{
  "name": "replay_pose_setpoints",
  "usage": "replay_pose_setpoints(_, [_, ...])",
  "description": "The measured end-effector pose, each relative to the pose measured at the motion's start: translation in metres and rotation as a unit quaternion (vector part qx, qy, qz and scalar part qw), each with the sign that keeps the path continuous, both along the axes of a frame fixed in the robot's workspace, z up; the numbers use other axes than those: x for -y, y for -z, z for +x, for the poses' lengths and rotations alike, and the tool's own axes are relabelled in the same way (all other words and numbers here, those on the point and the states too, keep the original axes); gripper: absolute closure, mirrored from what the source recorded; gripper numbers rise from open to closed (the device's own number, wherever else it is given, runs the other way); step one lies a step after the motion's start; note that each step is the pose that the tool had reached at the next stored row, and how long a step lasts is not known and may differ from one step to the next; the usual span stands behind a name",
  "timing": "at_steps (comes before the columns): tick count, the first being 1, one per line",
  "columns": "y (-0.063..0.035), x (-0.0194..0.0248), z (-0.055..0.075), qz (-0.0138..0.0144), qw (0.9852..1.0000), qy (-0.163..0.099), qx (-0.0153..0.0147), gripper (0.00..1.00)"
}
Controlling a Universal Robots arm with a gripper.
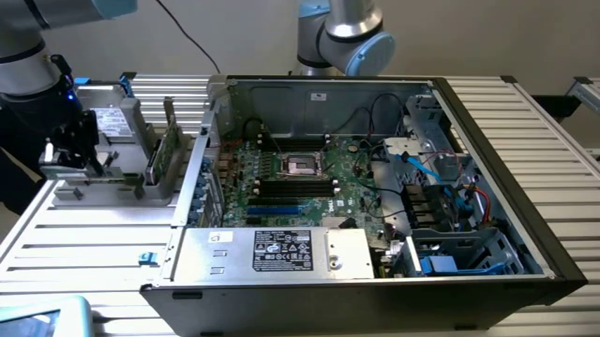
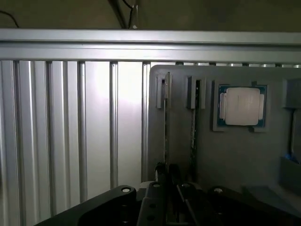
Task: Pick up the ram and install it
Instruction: 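Pick up the ram and move it above insertion slot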
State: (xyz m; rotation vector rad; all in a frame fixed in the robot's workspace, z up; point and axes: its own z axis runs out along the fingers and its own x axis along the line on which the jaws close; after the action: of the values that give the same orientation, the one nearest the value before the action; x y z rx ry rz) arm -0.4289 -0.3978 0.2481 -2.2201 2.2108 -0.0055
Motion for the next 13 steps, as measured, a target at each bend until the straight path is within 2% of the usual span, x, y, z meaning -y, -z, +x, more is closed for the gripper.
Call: replay_pose_setpoints(13, [-0.0594, 0.0001, 0.002, -0.0001, 1.0, 0.0, -0.0001, 0.85])
